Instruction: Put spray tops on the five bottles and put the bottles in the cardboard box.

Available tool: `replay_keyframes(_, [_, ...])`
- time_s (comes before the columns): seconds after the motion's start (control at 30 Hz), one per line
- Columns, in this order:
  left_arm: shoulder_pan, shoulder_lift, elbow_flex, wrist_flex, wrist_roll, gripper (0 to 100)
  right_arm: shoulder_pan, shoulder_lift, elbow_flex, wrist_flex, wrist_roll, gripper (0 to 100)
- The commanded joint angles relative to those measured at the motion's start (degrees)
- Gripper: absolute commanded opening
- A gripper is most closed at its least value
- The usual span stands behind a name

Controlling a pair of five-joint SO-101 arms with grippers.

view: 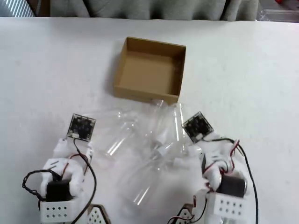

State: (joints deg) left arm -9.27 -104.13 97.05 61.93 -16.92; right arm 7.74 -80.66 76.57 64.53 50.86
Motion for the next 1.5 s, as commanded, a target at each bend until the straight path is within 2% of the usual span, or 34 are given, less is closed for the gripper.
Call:
replay_keyframes(0.0, [-0.7,-0.8,-1.3,0.2,-0.7,2,-3.3,13.3,-6.3,-0.7,0.3,1.8])
replay_keyframes(0.13, [-0.7,-0.8,-1.3,0.2,-0.7,2,-6.0,22.5,-14.6,4.8,0.5,1.8])
replay_keyframes(0.23, [-0.7,-0.8,-1.3,0.1,-0.7,2,-9.2,28.8,-24.9,15.4,1.3,1.8])
replay_keyframes(0.37, [-0.7,-0.8,-1.3,0.1,-0.7,2,-19.3,38.1,-35.4,33.7,9.3,1.8])
replay_keyframes(0.4, [-0.7,-0.8,-1.3,0.1,-0.7,2,-21.5,40.0,-36.1,34.8,9.9,1.8])
replay_keyframes(0.5, [-0.7,-0.8,-1.3,0.1,-0.7,2,-25.2,45.6,-35.6,33.3,11.3,2.3])
replay_keyframes(0.7, [-0.7,-0.8,-1.3,0.1,-0.7,2,-26.6,50.9,-32.8,27.6,13.5,16.5])
replay_keyframes(0.93, [-0.7,-0.8,-0.1,-3.2,-0.7,2,-27.6,51.0,-25.4,17.8,12.6,16.6])
replay_keyframes(1.47, [-0.7,-0.8,-0.1,-3.2,-0.7,2,-31.8,51.5,-11.8,-1.5,12.2,16.6])
